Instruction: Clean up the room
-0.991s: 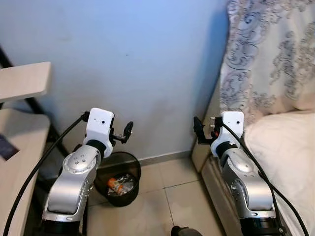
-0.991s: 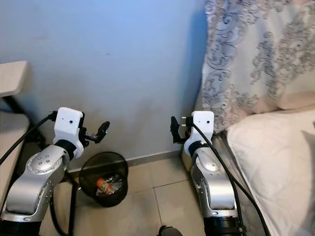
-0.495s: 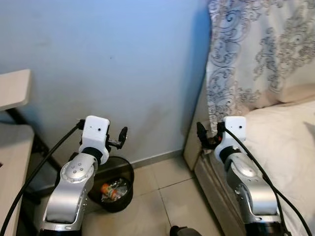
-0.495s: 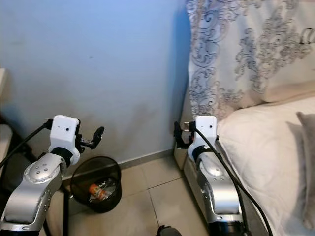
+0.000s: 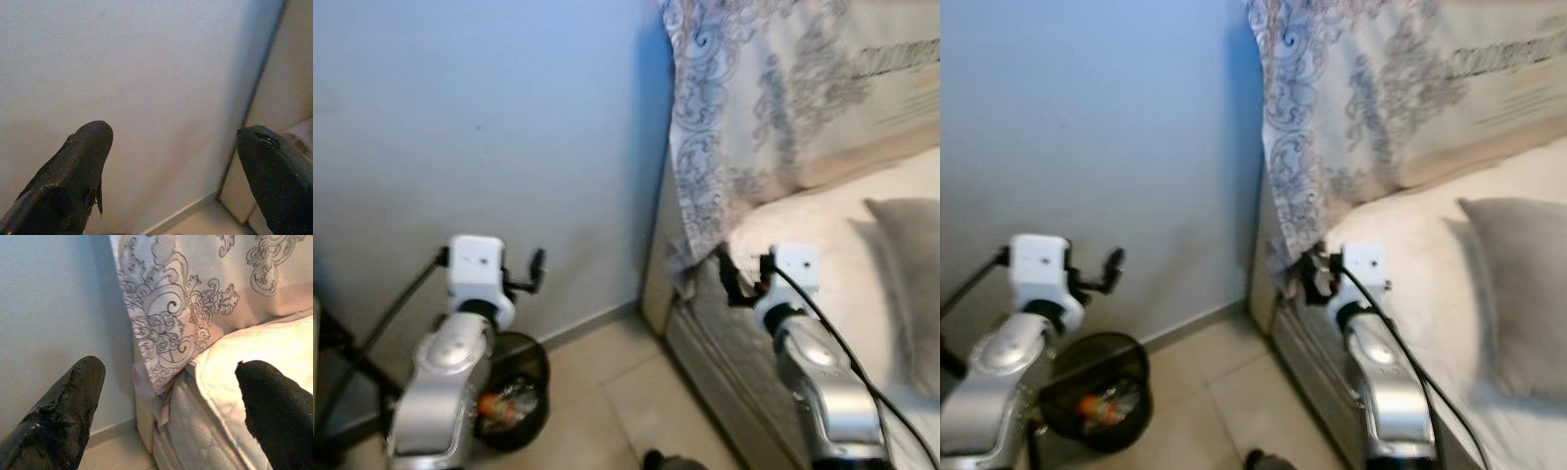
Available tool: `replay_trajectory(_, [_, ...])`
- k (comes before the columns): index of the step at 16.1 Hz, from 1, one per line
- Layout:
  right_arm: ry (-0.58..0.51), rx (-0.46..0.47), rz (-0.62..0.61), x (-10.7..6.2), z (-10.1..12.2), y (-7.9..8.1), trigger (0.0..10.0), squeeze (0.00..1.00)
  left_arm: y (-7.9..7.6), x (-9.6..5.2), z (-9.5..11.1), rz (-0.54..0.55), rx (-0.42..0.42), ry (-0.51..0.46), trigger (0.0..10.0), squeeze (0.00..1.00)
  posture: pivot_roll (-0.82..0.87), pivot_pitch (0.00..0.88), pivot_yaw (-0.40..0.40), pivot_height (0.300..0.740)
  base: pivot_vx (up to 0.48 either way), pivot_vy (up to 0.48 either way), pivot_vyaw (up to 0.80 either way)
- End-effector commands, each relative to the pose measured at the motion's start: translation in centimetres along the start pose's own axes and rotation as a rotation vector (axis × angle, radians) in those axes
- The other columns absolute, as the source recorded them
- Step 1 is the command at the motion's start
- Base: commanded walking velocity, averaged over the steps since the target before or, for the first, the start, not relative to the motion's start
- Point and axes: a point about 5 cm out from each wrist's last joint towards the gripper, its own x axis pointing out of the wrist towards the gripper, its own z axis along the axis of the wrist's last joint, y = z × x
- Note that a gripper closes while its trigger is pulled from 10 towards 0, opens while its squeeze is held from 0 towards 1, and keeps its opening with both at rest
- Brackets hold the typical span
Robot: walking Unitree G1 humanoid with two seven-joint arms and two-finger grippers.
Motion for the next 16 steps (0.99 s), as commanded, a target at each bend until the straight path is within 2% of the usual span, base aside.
replay_trajectory(1, [-0.013,-0.015,-0.012,-0.1,0.2,-0.3,10.0,0.0,-0.1,0.0,0.3,0.012,-0.012,-0.018,10.0,0.0,-0.01,0.0,0.006,0.74,0.0,0.0,-0.8])
replay_trajectory(3, [-0.008,-0.014,-0.016,-0.1,0.0,-0.3,10.0,0.0,-0.3,-0.1,0.2,-0.014,-0.034,-0.014,10.0,0.0,-0.01,0.0,0.003,0.74,0.0,0.0,-0.8])
replay_trajectory(6, [-0.009,-0.01,-0.019,-0.1,0.0,-0.3,10.0,0.0,-0.6,0.0,0.6,-0.045,0.011,-0.026,10.0,0.0,-0.01,0.0,0.002,0.74,0.0,0.0,-0.8])
replay_trajectory(8, [-0.015,-0.008,-0.018,0.1,0.2,-0.2,10.0,0.0,-0.9,0.1,0.6,-0.07,-0.072,-0.008,10.0,0.0,-0.01,0.0,0.003,0.74,0.0,0.0,-0.8])
replay_trajectory(9, [-0.021,0.002,-0.008,0.1,0.3,-0.1,10.0,0.16,-0.8,0.2,0.7,-0.071,-0.073,-0.013,10.0,1.0,-0.02,0.0,0.004,0.74,0.0,0.0,-0.8])
replay_trajectory(10, [-0.023,0.006,-0.004,0.1,0.3,0.0,10.0,0.71,-0.9,0.2,0.8,-0.072,-0.071,-0.016,10.0,1.0,-0.02,0.0,0.004,0.74,0.0,0.0,-0.8])
replay_trajectory(11, [-0.025,0.01,-0.002,0.2,0.4,0.0,10.0,1.0,-0.8,0.3,0.9,-0.07,-0.068,-0.019,10.0,1.0,-0.01,0.0,0.003,0.74,0.0,0.0,-0.8])
replay_trajectory(13, [-0.028,0.014,0.0,0.4,0.5,0.0,10.0,1.0,-0.8,0.5,1.1,-0.071,-0.046,-0.029,10.0,1.0,-0.01,0.0,0.003,0.74,0.0,0.0,-0.8])
replay_trajectory(16, [-0.032,0.011,0.004,0.7,0.7,0.1,10.0,1.0,-0.5,0.7,1.5,-0.074,-0.038,-0.044,10.0,1.0,-0.01,0.0,0.003,0.74,0.287,0.0,-0.8])
